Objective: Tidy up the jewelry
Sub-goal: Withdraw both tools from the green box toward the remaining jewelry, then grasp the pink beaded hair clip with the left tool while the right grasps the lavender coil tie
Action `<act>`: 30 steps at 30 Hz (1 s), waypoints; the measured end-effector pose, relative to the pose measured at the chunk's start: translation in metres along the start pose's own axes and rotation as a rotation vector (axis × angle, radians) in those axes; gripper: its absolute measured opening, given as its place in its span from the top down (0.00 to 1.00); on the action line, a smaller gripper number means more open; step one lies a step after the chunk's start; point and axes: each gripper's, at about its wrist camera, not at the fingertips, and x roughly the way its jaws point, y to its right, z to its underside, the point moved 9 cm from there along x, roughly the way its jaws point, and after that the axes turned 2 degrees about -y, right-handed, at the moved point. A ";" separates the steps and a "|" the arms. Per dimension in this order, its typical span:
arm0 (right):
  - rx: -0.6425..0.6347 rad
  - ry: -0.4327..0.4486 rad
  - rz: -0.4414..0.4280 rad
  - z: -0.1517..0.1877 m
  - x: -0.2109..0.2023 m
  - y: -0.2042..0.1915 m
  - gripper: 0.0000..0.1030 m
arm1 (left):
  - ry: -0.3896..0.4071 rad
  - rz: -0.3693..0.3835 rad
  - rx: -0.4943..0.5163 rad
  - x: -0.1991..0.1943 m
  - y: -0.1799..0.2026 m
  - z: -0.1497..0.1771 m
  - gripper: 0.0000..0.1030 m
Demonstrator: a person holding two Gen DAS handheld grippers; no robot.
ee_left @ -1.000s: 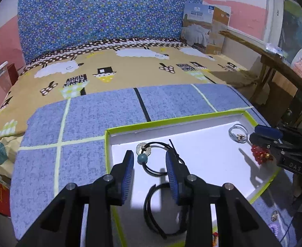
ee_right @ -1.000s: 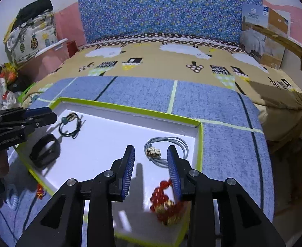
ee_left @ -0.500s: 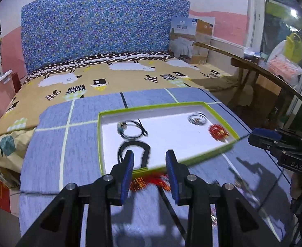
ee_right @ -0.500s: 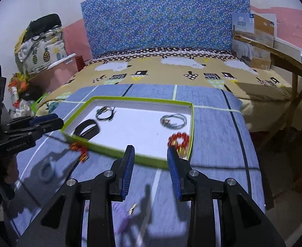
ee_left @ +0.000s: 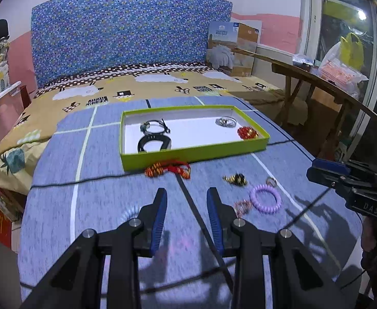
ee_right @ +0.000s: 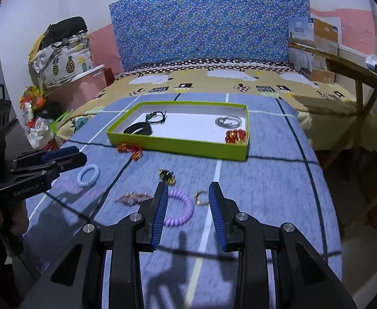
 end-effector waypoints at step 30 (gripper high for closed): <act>0.081 -0.116 -0.020 0.034 0.026 0.003 0.68 | -0.099 0.080 0.131 0.029 0.046 0.026 0.67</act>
